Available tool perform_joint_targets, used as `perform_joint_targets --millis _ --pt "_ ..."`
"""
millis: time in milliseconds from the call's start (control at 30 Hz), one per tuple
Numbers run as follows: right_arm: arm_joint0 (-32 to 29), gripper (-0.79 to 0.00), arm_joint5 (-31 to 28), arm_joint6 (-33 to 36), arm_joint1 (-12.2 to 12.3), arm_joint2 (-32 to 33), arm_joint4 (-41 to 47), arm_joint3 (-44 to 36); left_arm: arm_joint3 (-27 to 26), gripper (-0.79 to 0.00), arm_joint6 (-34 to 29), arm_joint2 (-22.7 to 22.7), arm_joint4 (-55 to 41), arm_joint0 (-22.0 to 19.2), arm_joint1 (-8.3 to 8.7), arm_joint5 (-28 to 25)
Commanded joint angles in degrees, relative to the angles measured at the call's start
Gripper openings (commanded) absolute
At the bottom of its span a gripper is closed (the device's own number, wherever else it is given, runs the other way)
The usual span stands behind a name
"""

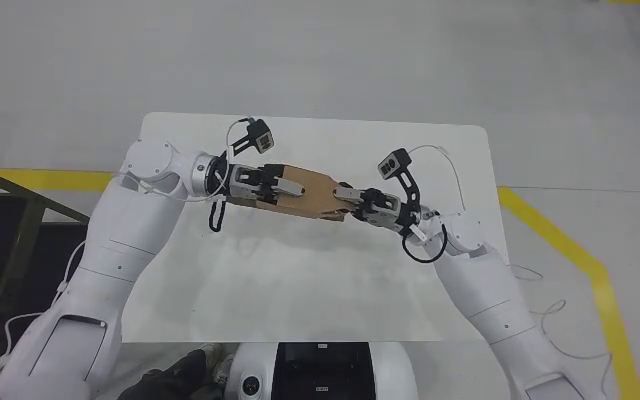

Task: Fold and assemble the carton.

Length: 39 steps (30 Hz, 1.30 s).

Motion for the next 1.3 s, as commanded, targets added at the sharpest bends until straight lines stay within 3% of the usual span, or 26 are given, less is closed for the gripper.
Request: perform_joint_targets --millis 0,133,233,267,333,367,400,1267 --pt "-0.05 -0.785 0.04 -0.18 0.01 0.14 -0.09 -0.18 0.11 -0.646 0.04 -0.18 -0.05 0.13 0.06 0.02" --pt "-0.22 -0.785 0.11 -0.31 0.0 0.35 -0.16 -0.45 0.26 -0.686 0.03 -0.36 -0.08 0.24 0.13 0.07" --pt "-0.31 -0.785 0.06 -0.41 -0.02 0.46 -0.17 -0.56 0.35 -0.763 -0.02 -0.24 -0.02 0.28 0.13 0.08" --pt "-0.36 -0.727 0.0 -0.46 -0.03 0.48 -0.17 -0.59 0.38 -0.785 0.02 -0.17 -0.01 0.29 0.11 0.02" --pt "-0.49 -0.4 -0.29 -0.64 -0.05 0.59 -0.12 -0.66 0.44 -0.785 0.01 -0.03 0.05 0.28 0.09 -0.02" --pt "-0.6 -0.077 -0.41 -0.74 -0.05 0.71 -0.02 -0.67 0.5 -0.785 0.1 -0.02 0.03 0.24 0.09 -0.07" --pt "-0.71 0.0 -0.56 -0.85 -0.04 0.89 0.1 -0.7 0.58 -0.785 0.24 -0.01 0.03 0.25 0.08 -0.17" --pt "-2.19 0.0 -3.58 1.88 -0.14 3.28 5.07 -3.11 1.5 -0.785 3.26 2.2 5.68 -0.04 -0.18 -3.3"
